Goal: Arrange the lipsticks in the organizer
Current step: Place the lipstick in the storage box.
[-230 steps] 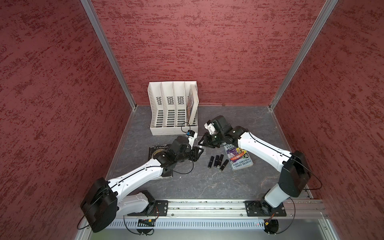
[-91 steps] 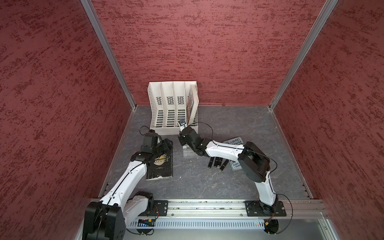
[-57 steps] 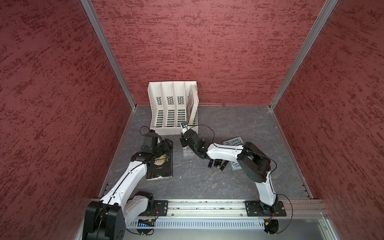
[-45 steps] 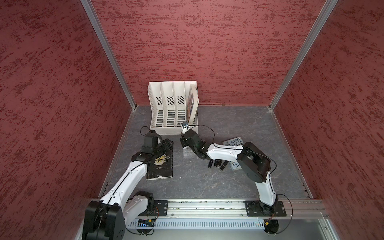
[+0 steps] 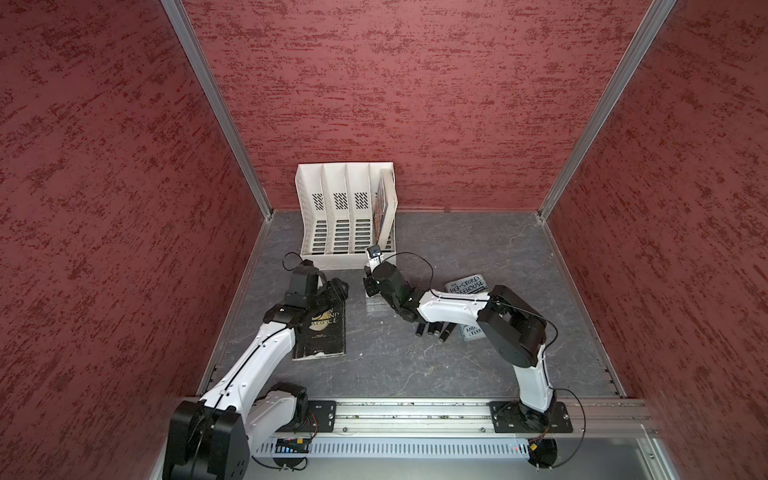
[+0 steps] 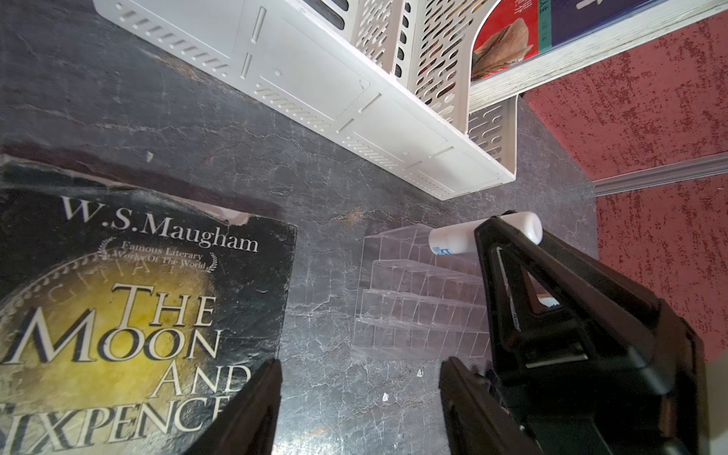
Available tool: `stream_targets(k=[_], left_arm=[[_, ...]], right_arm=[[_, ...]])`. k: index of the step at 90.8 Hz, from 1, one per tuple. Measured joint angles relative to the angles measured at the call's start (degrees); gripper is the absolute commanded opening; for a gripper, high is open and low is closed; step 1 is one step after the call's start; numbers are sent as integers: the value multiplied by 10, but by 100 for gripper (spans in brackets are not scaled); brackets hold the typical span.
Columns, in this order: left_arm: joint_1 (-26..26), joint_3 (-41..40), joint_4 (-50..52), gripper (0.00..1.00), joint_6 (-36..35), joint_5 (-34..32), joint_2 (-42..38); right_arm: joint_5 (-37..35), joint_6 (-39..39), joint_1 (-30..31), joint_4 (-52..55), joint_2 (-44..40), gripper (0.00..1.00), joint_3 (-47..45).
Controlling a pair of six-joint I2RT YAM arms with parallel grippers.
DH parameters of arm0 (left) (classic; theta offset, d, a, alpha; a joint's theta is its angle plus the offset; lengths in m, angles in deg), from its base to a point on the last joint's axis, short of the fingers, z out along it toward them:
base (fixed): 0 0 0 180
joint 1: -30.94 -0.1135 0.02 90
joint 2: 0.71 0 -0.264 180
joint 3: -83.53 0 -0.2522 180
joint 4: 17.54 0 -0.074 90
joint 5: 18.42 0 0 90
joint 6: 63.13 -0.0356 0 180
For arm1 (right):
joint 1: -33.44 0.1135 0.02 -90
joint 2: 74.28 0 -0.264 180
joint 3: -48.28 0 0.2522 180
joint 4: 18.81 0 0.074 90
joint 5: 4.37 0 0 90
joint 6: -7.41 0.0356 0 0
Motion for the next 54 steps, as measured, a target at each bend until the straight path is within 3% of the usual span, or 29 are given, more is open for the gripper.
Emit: stream_targets(k=[54], left_arm=[[4,0,0,66,0,-4,0]], right_arm=[[2,6,0,2,1,6,0]])
